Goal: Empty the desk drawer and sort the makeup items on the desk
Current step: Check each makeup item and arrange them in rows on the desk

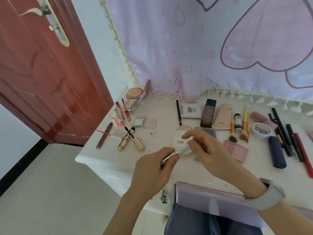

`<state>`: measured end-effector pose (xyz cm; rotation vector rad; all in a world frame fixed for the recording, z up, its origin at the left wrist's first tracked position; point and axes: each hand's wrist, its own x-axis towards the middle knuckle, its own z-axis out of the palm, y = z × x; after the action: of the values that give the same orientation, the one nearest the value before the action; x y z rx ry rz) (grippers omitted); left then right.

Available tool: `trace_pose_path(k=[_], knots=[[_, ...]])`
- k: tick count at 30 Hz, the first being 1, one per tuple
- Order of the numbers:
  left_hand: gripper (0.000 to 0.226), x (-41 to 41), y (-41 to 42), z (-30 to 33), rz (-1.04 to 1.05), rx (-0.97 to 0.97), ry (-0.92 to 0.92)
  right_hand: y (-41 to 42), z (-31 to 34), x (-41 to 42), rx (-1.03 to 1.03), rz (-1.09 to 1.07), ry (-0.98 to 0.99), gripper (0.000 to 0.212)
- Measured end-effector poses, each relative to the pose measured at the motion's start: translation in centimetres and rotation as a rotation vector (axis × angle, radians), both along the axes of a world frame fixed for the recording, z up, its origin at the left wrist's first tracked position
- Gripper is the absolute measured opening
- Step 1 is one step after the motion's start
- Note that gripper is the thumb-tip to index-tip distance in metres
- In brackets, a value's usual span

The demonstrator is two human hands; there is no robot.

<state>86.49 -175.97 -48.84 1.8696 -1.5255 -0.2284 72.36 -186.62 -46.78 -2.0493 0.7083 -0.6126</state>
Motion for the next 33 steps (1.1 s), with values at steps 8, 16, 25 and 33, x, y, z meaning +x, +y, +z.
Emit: trace_pose_path(k=[8,16,25,33], knots=[[0.034,0.5,-0.1,0.2,0.011,-0.051,-0.107,0.0,-0.1,0.2,0.044,-0.078,-0.013,0.023],[0.032,1.6,0.2,0.6,-0.022,-0.036,-0.126,-0.3,0.7,0.8,0.053,0.036,0.148,0.022],[0.031,3.8,1.5,0.3,0.019,0.029,-0.058,-1.0,-0.2,0.5,0.217,-0.015,-0.068,0.049],[0.016,7.2,2.5,0.4,0.108,0.028,0.198,-3.7,0.9,-1.0,0.409,-0.102,-0.3,0.022]])
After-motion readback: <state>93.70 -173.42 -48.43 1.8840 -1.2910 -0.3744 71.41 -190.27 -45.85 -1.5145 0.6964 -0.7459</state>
